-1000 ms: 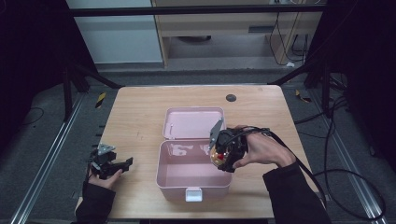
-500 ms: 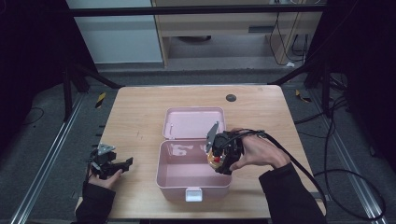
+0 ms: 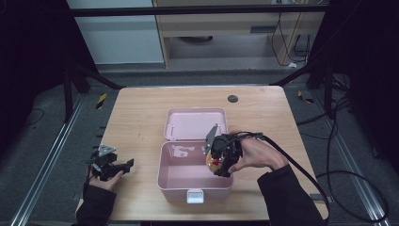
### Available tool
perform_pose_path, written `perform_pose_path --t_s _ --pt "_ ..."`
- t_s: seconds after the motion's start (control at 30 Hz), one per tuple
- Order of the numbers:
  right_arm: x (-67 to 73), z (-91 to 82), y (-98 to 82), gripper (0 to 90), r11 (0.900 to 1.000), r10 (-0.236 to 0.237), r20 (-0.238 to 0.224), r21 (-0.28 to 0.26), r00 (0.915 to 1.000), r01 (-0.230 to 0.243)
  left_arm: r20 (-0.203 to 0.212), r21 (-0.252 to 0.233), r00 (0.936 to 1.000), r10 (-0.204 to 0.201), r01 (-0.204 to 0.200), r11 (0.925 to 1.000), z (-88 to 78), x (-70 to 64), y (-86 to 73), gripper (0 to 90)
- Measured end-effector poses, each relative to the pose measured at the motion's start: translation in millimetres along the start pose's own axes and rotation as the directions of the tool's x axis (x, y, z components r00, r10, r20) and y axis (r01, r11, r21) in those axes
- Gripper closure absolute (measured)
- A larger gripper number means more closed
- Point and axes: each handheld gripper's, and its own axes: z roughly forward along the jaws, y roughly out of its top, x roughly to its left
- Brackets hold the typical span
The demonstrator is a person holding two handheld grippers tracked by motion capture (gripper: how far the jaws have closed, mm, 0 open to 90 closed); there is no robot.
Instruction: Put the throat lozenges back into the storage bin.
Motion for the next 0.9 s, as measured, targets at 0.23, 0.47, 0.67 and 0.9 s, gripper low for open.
perform_pose_path --t_s 0.23,0.47,0.67,0.9 --pt "1.0 10.1 -0.9 20.7 1.0 -0.013 -0.006 0.027 0.9999 0.013 0.0 -0.001 1.0 0.0 0.0 1.0 -0.3 -0.1 0.0 23.4" --pt "1.1 20.3 -0.4 20.7 0.999 -0.009 -0.015 0.032 0.9998 0.01 -0.001 0.001 1.0 0.001 -0.001 1.0 -0.1 0.3 -0.1 23.4" --pt "1.1 29.9 -5.2 20.6 0.999 0.006 -0.023 0.038 0.9997 -0.005 -0.001 0.005 1.0 0.003 -0.003 1.0 0.2 0.2 0.0 23.4" --pt "1.6 35.1 -4.5 20.5 0.999 0.005 -0.026 0.054 0.9996 -0.003 -0.001 0.004 1.0 0.001 -0.001 1.0 0.3 0.7 -0.3 23.4"
